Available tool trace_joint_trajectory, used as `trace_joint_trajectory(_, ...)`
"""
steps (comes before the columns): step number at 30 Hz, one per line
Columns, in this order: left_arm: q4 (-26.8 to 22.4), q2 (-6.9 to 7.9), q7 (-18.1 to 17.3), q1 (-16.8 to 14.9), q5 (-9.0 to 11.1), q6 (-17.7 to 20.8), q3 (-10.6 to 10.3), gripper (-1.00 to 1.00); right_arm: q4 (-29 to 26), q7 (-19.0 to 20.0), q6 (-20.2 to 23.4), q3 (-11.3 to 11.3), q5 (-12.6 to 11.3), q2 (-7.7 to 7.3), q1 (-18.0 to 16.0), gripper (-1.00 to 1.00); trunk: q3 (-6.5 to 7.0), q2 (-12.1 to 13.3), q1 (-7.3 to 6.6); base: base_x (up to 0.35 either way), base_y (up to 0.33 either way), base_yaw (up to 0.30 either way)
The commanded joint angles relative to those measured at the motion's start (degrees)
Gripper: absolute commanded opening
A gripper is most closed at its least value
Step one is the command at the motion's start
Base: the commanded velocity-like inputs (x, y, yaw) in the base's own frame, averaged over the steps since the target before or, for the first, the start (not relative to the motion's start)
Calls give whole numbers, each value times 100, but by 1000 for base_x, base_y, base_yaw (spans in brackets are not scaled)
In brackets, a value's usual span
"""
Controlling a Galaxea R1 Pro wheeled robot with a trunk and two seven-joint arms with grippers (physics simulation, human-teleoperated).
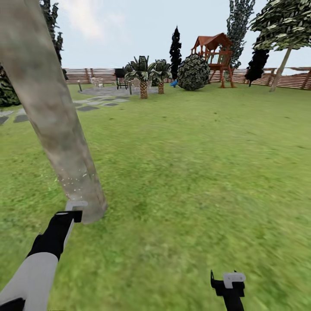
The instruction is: In the garden, pick up the pesticide atomizer on the floor and spray pesticide onto both trees until each tree trunk is fully covered.
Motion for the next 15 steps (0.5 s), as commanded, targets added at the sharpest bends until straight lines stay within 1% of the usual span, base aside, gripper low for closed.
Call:
trace_joint_trajectory(1,84,3,12,6,-11,11,7,-100,6,-31,-11,-29,61,2,-3,100,-5,-2,0,163,-252,276)
trace_joint_trajectory(2,170,10,13,15,-11,-1,22,-100,6,-31,-11,-29,61,4,-3,100,-5,-2,0,163,-252,270)
trace_joint_trajectory(3,303,25,10,24,-10,-23,101,-100,6,-31,-11,-29,61,6,-3,100,-5,-2,0,163,-253,171)
trace_joint_trajectory(4,368,30,6,28,-10,-46,221,-100,6,-31,-11,-29,61,6,-3,100,-5,-2,0,163,-253,70)
trace_joint_trajectory(6,401,27,0,40,-11,-59,309,-100,6,-31,-11,-29,61,7,-3,100,-5,-2,0,163,-253,27)
trace_joint_trajectory(10,412,19,1,79,-11,-66,342,-100,6,-31,-11,-29,61,-1,-3,100,-5,-2,0,163,-253,6)
trace_joint_trajectory(13,411,7,7,83,-11,-197,354,-100,6,-31,-11,-29,61,-2,-3,100,-5,-2,0,163,-253,0)
trace_joint_trajectory(15,406,10,78,83,-17,-264,357,-100,6,-31,-11,-29,61,-2,-3,100,-5,-2,0,163,-253,0)
